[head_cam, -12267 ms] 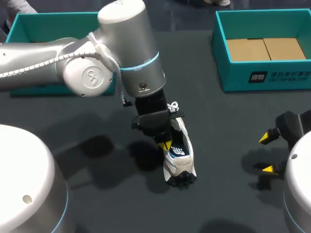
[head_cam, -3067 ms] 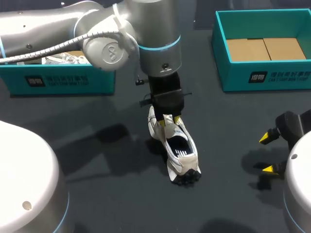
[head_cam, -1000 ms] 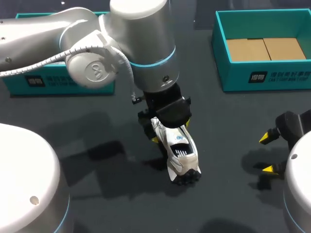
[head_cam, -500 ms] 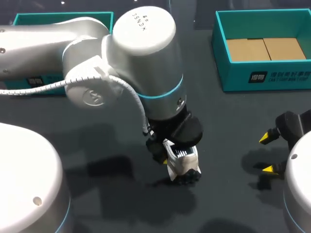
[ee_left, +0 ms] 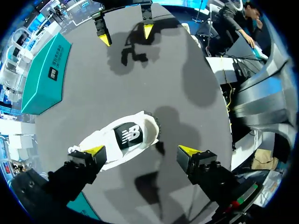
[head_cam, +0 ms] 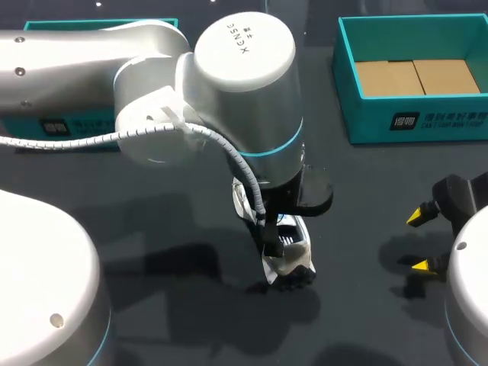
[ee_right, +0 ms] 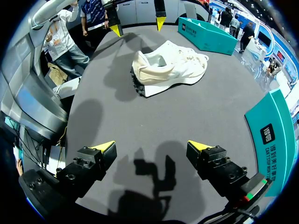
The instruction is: Take the shoe out of the shoebox, open the shoe tongue, remove and reinsert the insole, then place the shoe into the shoebox
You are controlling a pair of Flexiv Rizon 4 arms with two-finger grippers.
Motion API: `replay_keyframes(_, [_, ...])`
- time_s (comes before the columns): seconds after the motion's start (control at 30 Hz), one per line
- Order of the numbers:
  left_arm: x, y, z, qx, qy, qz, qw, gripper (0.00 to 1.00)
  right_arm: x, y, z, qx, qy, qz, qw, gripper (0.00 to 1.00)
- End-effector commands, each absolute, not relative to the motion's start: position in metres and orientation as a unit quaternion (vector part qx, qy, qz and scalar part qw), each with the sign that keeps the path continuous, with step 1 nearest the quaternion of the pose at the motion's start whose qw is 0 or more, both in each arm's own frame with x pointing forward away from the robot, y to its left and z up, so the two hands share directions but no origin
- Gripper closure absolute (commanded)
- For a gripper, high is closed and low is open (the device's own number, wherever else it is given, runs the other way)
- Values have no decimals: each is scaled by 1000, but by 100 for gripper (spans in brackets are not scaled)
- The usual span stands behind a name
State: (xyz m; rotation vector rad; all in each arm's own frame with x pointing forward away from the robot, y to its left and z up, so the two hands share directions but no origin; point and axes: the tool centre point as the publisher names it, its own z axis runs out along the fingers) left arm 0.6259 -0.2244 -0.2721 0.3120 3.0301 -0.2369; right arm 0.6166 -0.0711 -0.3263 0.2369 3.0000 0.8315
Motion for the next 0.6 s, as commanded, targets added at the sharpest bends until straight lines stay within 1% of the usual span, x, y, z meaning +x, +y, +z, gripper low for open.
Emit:
replay_keyframes(0.03, [626, -226, -273, 103, 991, -76, 43, 0, 614, -72, -325, 76, 961, 266, 11, 0])
replay_keyframes(0.1, [619, -228, -279, 90, 992, -75, 44, 0, 614, -72, -325, 76, 961, 266, 11, 0])
replay_keyframes(0.13, [618, -230, -282, 61, 994, -68, 54, 0, 614, -72, -325, 76, 961, 266, 11, 0])
replay_keyframes(0.2, [613, -230, -285, 49, 995, -65, 65, 0, 614, -72, -325, 76, 961, 266, 11, 0])
replay_keyframes(0.33, [611, -230, -290, 12, 995, -75, 60, 0, 614, -72, -325, 76, 961, 266, 11, 0])
replay_keyframes(0.43, [614, -231, -293, 0, 995, -88, 42, 0, 614, -72, -325, 76, 961, 266, 11, 0])
replay_keyframes(0.6, [616, -239, -302, -30, 995, -88, 42, 0, 614, -72, -325, 76, 961, 266, 11, 0])
